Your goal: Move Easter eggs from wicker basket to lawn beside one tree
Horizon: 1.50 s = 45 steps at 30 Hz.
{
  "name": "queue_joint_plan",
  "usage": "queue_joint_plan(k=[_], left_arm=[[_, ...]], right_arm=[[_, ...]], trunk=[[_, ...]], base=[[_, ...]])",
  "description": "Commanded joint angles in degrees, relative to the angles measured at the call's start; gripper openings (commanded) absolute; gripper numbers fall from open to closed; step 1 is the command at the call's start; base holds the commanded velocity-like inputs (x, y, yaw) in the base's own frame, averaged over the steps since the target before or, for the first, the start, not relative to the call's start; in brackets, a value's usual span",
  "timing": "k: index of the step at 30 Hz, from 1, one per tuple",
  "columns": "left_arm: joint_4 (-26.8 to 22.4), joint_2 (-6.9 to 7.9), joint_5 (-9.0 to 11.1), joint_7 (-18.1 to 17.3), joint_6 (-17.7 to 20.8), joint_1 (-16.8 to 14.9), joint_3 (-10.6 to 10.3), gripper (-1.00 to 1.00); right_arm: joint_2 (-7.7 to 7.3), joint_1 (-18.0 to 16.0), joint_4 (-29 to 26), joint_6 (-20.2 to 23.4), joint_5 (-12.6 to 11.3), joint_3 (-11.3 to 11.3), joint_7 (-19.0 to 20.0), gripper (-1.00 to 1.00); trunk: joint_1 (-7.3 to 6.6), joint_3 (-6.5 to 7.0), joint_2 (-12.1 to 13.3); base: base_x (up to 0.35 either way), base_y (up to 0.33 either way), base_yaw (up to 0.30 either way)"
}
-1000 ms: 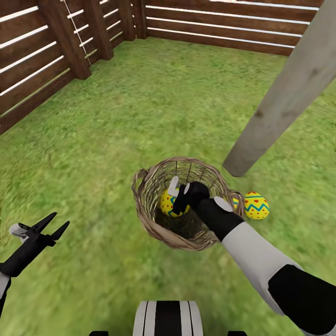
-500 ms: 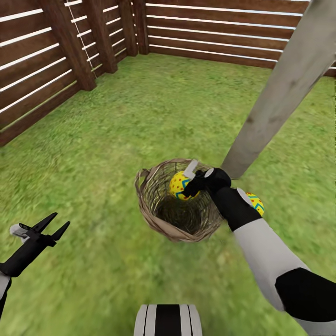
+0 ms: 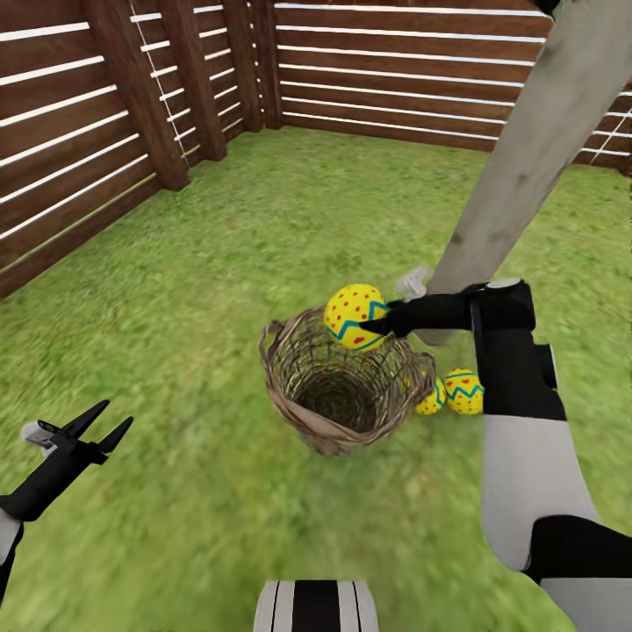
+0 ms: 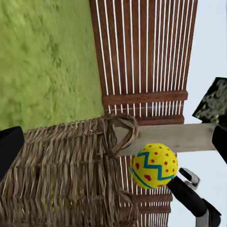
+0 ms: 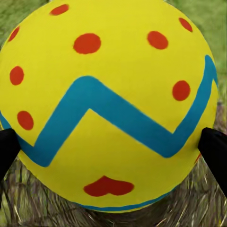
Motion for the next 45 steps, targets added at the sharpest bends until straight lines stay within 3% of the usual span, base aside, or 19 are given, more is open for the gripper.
queue_joint_plan(k=[1,3,5,6,8,10,15,19,24,28,30,32,34,35,36,39,42,44,45], left_arm=[[0.0,-0.02,0.1,-0.1,0.5,0.0,0.0,1.00],[0.0,-0.05,0.1,-0.1,0.5,0.0,0.0,1.00],[0.1,-0.11,0.1,-0.1,0.5,0.0,0.0,1.00],[0.1,-0.13,0.1,0.0,0.4,0.0,0.0,1.00],[0.2,-0.30,0.1,0.0,0.4,0.0,0.0,1.00],[0.1,-0.43,0.1,0.0,0.4,0.0,0.0,1.00],[0.1,-0.39,0.1,0.0,0.4,0.0,0.0,1.00],[0.1,-0.47,0.1,0.1,0.4,0.0,0.0,1.00],[0.0,-0.48,0.1,0.1,0.4,0.0,-0.1,1.00],[0.3,-0.54,0.2,-0.4,0.0,0.0,0.1,1.00],[0.3,-0.63,0.3,-0.5,0.0,0.0,0.1,1.00],[0.3,-0.69,0.3,-0.5,-0.1,0.0,0.1,1.00],[0.1,-0.92,0.4,-0.6,-0.1,0.0,0.0,1.00],[-0.1,-0.99,0.4,-0.6,-0.1,0.0,0.0,1.00],[-0.3,-1.00,0.4,-0.6,-0.1,0.0,0.0,1.00],[-2.3,-1.06,0.3,-0.9,-0.1,0.0,-0.2,1.00],[-4.4,-1.77,0.3,-0.9,-0.1,0.0,-6.6,1.00],[-7.2,-2.03,0.4,-0.9,-0.1,0.0,-8.5,1.00],[-8.4,-2.15,0.4,-0.9,-0.1,0.0,-8.9,1.00]], right_arm=[[0.13,0.0,-0.1,1.3,0.5,-1.4,4.3,-1.00],[0.08,0.0,-0.1,2.1,0.5,-2.7,6.8,-1.00],[0.14,0.0,-0.2,4.3,-0.4,-7.5,7.5,-1.00],[0.13,0.0,-0.2,5.0,-1.8,-9.3,7.6,-1.00],[-0.23,0.2,-0.2,5.8,-7.3,-11.3,7.7,-1.00],[-0.39,0.9,-0.2,8.2,-9.6,-14.1,7.7,-1.00],[-1.26,1.3,-0.2,9.5,-10.4,-19.7,8.1,-1.00],[-2.90,2.3,-0.1,9.8,-11.2,-26.0,11.9,-1.00],[-4.87,4.7,-0.1,9.8,-11.8,-27.4,12.2,-1.00],[-9.10,5.3,0.1,9.9,-12.1,-29.1,12.3,-1.00],[-10.70,5.6,0.1,9.9,-12.1,-35.2,12.3,-1.00],[-13.85,5.7,0.3,9.9,-12.1,-37.4,12.3,-1.00],[-15.95,5.9,0.6,9.7,-11.4,-43.0,12.1,-1.00],[-16.78,6.4,0.7,9.5,-10.8,-44.6,11.6,-1.00],[-17.50,7.3,1.1,9.4,-9.8,-45.1,10.8,-1.00],[-18.17,10.0,2.2,6.2,-2.5,-45.5,2.9,-1.00],[-17.96,10.2,6.9,0.3,1.4,-45.4,-11.7,-1.00],[-17.89,10.2,13.8,-5.3,2.1,-44.7,-22.3,-1.00],[-17.88,10.3,18.7,-9.2,2.6,-42.9,-29.3,-1.00]], trunk=[[-0.03,0.19,0.0],[-0.08,0.63,0.0],[-0.14,1.08,0.1],[-0.16,1.30,0.1],[-0.21,1.74,0.1],[-0.27,2.18,0.1],[-0.39,3.29,0.2],[-0.50,4.18,0.2],[-0.63,5.28,0.3],[-0.65,5.51,0.3],[-0.65,5.51,0.3],[-0.65,5.51,0.3],[-0.65,5.51,0.3],[-0.65,5.51,0.3],[-0.65,5.51,0.3],[-0.65,5.51,0.3],[-0.65,5.51,0.3],[-0.65,5.51,0.3],[-0.65,5.51,0.3]], base=[[-0.190,0.000,0.000],[-0.286,0.000,0.000],[-0.252,0.000,0.000],[-0.083,0.000,0.000],[-0.030,0.000,0.000],[-0.006,0.000,0.000],[-0.133,0.000,0.000],[-0.332,0.000,0.000],[-0.340,0.000,0.000],[-0.095,0.000,0.000],[-0.005,0.000,0.000],[-0.001,0.000,0.000],[0.000,0.000,0.000],[0.000,0.000,0.000],[0.000,0.000,0.000],[0.000,0.000,0.000],[0.000,-0.002,0.000],[0.000,-0.149,0.000],[0.029,-0.258,0.000]])
